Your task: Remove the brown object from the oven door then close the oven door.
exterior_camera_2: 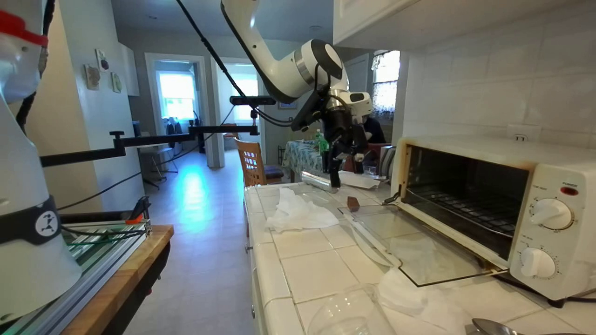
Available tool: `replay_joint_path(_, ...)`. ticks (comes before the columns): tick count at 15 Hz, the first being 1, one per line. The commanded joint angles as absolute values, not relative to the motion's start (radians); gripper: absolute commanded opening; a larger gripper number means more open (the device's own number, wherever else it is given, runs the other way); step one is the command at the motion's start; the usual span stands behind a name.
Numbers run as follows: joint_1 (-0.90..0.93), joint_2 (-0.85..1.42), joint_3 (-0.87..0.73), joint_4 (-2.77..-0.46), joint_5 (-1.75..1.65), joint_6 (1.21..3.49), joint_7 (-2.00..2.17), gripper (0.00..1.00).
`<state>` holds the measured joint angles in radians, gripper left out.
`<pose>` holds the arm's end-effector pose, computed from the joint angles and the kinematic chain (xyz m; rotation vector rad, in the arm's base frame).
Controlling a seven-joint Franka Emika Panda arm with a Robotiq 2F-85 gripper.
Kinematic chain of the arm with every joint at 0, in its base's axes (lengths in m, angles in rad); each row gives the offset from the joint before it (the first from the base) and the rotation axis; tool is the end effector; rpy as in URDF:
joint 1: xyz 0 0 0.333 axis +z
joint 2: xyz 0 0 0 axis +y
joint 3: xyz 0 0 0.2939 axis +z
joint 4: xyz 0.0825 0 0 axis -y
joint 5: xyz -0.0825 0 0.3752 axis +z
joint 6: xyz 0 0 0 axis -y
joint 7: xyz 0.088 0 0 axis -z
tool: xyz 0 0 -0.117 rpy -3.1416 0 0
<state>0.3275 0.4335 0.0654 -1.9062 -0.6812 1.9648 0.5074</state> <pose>0.5500 0.1765 0.2335 2.4751 0.3410 -0.1068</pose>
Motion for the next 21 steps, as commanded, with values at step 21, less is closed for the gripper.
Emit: replay_joint_path(21,0.364,0.644,0.065,-1.735,-0.893,2.063,0.561,1.00)
